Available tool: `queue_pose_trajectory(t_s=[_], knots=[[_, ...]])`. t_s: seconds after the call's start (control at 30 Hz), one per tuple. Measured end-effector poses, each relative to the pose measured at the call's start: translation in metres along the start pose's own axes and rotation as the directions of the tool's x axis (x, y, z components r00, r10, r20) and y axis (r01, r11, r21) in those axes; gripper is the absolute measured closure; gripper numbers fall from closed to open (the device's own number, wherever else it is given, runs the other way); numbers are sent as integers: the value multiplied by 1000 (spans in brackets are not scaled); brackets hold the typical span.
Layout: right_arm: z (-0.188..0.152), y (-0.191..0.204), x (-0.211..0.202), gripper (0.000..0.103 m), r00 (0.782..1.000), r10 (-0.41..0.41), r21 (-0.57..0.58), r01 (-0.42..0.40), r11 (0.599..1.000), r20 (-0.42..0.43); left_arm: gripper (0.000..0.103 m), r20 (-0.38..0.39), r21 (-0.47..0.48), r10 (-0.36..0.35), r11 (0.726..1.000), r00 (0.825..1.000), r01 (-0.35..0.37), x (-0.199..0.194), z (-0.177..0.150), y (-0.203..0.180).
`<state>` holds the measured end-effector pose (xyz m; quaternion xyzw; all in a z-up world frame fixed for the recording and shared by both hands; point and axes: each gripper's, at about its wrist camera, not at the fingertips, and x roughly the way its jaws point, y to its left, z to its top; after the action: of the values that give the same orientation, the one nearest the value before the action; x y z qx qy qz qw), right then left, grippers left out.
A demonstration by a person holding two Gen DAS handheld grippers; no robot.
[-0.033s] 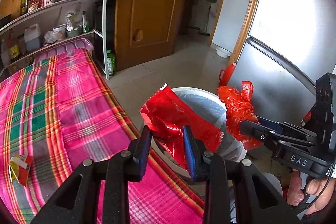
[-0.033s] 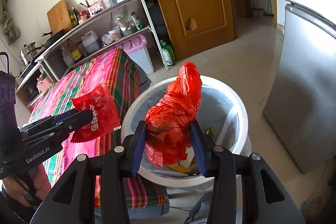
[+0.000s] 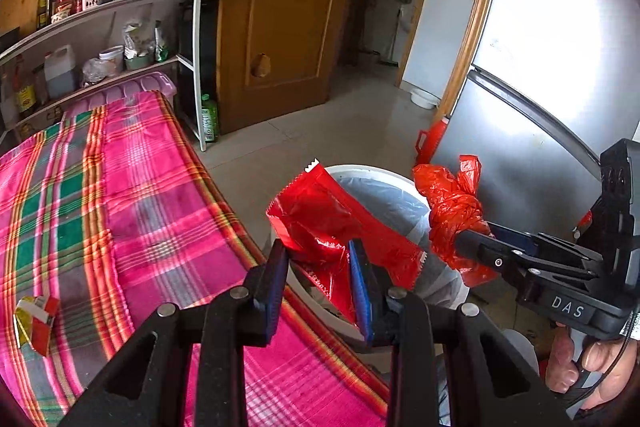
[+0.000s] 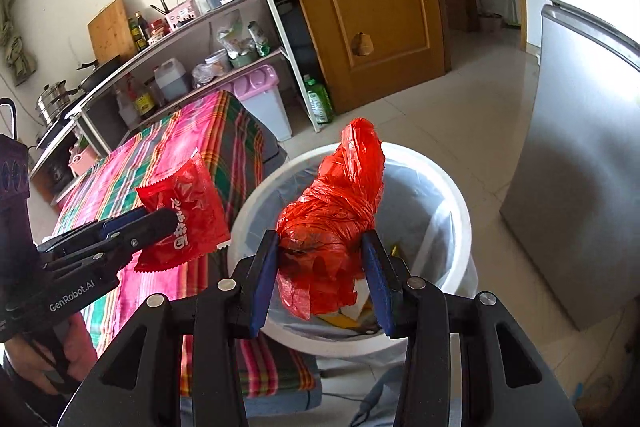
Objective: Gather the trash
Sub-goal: 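Carry both items over the white bin and open both grippers to drop them, then move both grippers back from the bin to the table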
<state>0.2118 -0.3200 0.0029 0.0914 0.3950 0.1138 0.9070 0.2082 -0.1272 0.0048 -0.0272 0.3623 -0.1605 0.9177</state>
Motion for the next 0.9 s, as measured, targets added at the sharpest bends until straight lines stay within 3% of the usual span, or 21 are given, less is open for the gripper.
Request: queue_pose_trajectory(t_s=[0.43,0.53,0.9], knots=[[-4,-17,14,57,999,-8,38,9,999,-36,68,-63,9,-29,1000,998,29,35,2,-15],[-4,-17,13,57,999,-9,36,10,999,-31,64,-63,7,-34,999,997,34,35,1,-16],[-6,2,-5,57,1000,4,-3,-4,1000,1,63,-12,-18,-41,999,999,41,12,-2,-7]])
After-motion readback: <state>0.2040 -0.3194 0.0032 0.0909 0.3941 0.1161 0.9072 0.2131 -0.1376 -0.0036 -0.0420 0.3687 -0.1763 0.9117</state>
